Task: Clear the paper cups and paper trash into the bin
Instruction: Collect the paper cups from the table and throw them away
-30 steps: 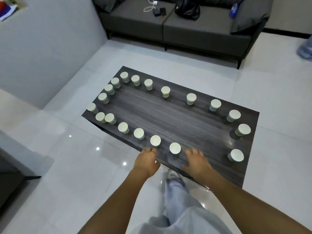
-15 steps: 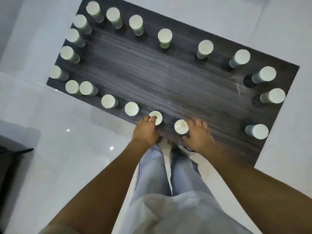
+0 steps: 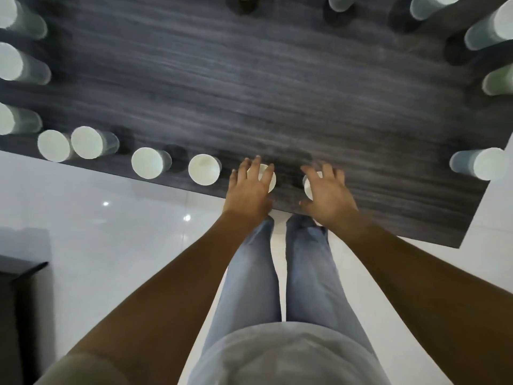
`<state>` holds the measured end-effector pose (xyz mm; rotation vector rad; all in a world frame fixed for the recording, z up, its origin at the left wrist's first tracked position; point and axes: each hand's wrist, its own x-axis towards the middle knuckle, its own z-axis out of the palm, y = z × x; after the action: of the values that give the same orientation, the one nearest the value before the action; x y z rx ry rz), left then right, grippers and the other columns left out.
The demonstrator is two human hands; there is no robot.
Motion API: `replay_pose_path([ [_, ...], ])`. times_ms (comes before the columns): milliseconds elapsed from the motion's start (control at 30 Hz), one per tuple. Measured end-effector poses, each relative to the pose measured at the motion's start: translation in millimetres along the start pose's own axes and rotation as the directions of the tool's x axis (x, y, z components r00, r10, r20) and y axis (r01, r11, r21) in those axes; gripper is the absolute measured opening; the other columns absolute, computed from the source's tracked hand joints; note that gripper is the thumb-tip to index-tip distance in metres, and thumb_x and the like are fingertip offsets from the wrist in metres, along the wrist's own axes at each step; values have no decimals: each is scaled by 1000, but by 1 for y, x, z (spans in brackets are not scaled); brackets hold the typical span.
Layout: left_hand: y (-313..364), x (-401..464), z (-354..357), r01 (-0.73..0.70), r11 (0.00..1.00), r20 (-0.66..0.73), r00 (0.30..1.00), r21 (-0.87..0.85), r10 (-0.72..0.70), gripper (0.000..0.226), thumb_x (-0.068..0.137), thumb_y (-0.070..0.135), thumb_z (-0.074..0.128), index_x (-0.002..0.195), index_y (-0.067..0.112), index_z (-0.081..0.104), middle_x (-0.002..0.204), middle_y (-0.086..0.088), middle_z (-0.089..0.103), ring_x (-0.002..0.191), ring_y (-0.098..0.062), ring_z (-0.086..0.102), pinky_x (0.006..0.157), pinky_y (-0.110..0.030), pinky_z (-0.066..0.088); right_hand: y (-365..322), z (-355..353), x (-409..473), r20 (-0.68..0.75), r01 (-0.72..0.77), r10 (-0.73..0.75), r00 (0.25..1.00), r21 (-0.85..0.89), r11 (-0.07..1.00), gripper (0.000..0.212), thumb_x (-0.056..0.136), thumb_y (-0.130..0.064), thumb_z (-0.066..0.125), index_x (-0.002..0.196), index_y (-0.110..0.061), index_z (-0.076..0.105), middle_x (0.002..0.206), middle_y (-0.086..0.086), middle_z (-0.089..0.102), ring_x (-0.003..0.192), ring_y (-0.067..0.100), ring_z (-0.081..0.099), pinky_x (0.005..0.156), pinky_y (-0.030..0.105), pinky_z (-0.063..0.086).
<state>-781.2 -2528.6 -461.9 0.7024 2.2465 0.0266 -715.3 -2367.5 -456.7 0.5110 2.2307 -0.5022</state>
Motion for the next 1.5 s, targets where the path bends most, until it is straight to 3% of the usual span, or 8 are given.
replay_pose_path([
  [233, -5, 9, 17, -104, 988, 0, 994, 117, 105, 83, 87, 32, 66, 151, 25, 13, 158, -14, 5, 145, -36, 7, 117, -46, 15, 6, 22, 9, 5, -56, 56, 998, 41, 998, 67, 86, -23, 69, 143, -30, 33, 150, 6, 23, 136, 34, 23, 107, 50, 37],
  [333, -3, 13, 17, -169, 967, 37, 986, 193, 165, 80, 85, 36, 68, 148, 24, 20, 157, -14, 11, 145, -35, 10, 117, -45, 17, 6, 23, 7, -2, -77, 77, 997, 50, 996, 62, 86, -19, 69, 138, -28, 38, 145, 7, 28, 134, 33, 26, 105, 49, 41],
  [500, 11, 2, -6, -201, 958, 47, 980, 204, 195, 75, 85, 19, 68, 146, 20, 25, 154, -14, 18, 142, -34, 18, 115, -44, 23, 7, 4, -15, -32, -111, 114, 993, 87, 990, 58, 88, -16, 65, 138, -25, 39, 143, 9, 31, 132, 33, 28, 102, 47, 45],
  [767, 59, -53, -88, -325, 920, 41, 945, 217, 324, 61, 88, 14, 57, 142, 23, 31, 149, -9, 25, 134, -29, 26, 107, -40, 32, 14, -52, -98, -160, -203, 241, 957, 224, 953, 60, 83, -19, 71, 135, -23, 41, 142, 6, 31, 129, 30, 31, 93, 44, 50],
  [1000, 140, -100, -127, -458, 828, 64, 884, 322, 464, 55, 86, 18, 58, 137, 22, 36, 143, -6, 32, 129, -28, 31, 100, -40, 38, 44, -73, -206, -256, -297, 436, 862, 443, 846, 59, 85, -24, 69, 137, -22, 41, 139, 7, 35, 123, 31, 38, 94, 41, 46],
  [1267, 263, -174, -119, -671, 600, 123, 704, 435, 699, 54, 87, 24, 59, 136, 21, 37, 141, -4, 33, 129, -26, 30, 99, -41, 40, 110, -42, -353, -322, -366, 662, 677, 633, 682, 65, 85, -23, 66, 143, -24, 36, 140, 6, 37, 123, 29, 37, 89, 38, 47],
  [1500, 374, -269, -39, -803, 377, 212, 512, 460, 832, 55, 86, 25, 59, 137, 21, 38, 137, -2, 39, 127, -25, 33, 96, -37, 43, 180, 54, -501, -273, -394, 820, 503, 772, 499, 65, 82, -19, 61, 143, -26, 36, 138, 2, 35, 120, 27, 36, 82, 37, 48],
])
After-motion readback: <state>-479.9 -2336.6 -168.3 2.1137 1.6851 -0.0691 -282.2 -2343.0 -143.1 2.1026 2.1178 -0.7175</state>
